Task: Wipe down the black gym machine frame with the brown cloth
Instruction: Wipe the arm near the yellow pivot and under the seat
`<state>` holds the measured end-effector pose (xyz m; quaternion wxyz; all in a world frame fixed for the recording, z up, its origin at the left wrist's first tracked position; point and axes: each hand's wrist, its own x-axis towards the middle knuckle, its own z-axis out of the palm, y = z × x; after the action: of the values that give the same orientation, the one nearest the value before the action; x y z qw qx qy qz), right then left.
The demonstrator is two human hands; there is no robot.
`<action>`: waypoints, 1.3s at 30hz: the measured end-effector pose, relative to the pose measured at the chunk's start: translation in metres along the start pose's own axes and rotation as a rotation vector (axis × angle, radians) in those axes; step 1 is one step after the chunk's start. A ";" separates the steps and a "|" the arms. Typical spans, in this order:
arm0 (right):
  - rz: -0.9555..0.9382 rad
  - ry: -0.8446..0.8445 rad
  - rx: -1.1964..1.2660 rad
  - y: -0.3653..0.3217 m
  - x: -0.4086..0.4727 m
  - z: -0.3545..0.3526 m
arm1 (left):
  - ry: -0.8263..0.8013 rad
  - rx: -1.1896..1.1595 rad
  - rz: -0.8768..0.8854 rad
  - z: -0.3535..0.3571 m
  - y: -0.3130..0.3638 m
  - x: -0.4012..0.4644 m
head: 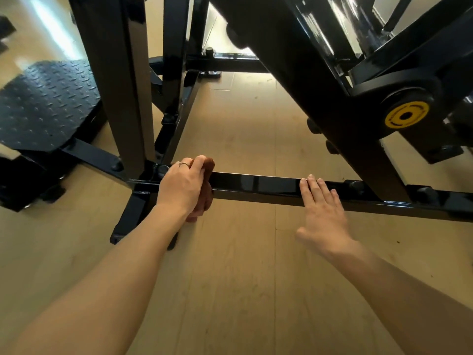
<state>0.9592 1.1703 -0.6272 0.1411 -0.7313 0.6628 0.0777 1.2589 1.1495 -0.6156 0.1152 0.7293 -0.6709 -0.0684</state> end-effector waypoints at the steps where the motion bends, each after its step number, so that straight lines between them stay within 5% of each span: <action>1: 0.004 -0.007 0.004 -0.001 -0.001 -0.001 | 0.012 -0.007 -0.008 0.001 0.005 -0.005; 8: 0.009 -0.080 0.002 -0.009 -0.001 -0.009 | 0.098 0.033 0.088 0.017 0.034 -0.027; 15: -0.118 -0.247 0.148 0.012 -0.001 -0.050 | -0.072 -0.203 0.222 0.002 0.135 -0.035; 18: -0.021 -0.195 0.593 0.020 -0.013 -0.069 | -0.205 -0.560 0.037 -0.011 0.177 -0.028; 23: 0.402 -0.266 1.948 0.018 -0.067 -0.070 | -0.246 -0.881 -0.233 -0.025 0.225 -0.036; 25: 0.383 -0.290 2.098 0.021 -0.084 -0.069 | -0.296 -0.936 -0.333 -0.027 0.240 -0.045; 32: 0.300 0.216 1.822 0.037 -0.085 -0.076 | -0.414 -1.201 -0.539 -0.040 0.284 -0.065; 36: 0.424 0.340 1.923 0.069 -0.081 -0.087 | -0.269 -0.943 -0.476 -0.044 0.283 -0.060; 39: 0.400 0.478 1.980 0.084 -0.071 -0.097 | -0.061 -1.118 -0.467 -0.054 0.280 -0.051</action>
<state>0.8613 1.2009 -0.5227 0.5281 -0.1610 0.5501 -0.6266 0.9985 1.1836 -0.4941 0.4435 0.6840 -0.3587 -0.4547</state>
